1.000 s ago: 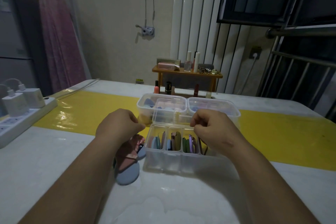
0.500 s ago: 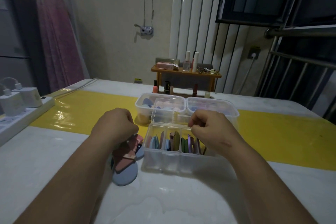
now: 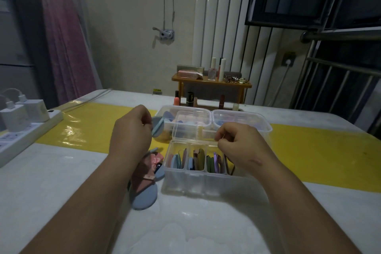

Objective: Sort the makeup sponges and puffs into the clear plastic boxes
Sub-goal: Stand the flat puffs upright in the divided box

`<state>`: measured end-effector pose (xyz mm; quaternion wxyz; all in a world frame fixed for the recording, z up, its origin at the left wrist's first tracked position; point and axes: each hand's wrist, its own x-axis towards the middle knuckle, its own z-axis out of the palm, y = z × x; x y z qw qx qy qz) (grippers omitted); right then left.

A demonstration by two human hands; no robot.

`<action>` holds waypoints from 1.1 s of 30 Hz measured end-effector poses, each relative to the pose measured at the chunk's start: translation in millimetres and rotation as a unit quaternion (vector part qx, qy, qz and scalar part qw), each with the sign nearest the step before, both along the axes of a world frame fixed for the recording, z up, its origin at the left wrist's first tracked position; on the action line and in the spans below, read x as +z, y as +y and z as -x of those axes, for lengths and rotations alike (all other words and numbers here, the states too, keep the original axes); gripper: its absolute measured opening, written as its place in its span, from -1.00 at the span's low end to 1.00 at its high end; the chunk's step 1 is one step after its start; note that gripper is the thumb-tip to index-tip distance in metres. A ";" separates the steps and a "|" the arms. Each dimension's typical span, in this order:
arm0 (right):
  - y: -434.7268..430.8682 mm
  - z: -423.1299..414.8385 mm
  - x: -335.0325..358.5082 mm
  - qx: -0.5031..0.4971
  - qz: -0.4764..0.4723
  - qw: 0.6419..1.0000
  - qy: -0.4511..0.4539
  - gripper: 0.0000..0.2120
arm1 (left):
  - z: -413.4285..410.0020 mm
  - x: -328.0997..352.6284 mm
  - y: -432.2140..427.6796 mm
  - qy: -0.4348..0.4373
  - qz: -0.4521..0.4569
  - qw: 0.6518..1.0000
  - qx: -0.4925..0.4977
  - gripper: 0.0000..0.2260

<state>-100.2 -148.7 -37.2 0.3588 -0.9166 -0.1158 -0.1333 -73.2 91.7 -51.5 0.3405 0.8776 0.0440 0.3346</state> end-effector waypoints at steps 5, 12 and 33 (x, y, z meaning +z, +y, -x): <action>0.6 -0.3 -0.3 -0.004 -0.002 1.000 -0.010 -0.84 | -0.2 0.8 -10.5 0.011 0.119 0.990 -0.078 -0.87; 3.4 -1.7 -1.6 0.011 -0.027 1.000 -0.010 -0.83 | 5.6 4.7 -27.8 0.037 0.312 0.930 -0.189 -0.95; 9.4 3.7 1.4 0.118 -0.149 0.980 -0.065 -0.74 | 14.7 5.8 -38.5 0.071 0.283 0.907 -0.303 -0.90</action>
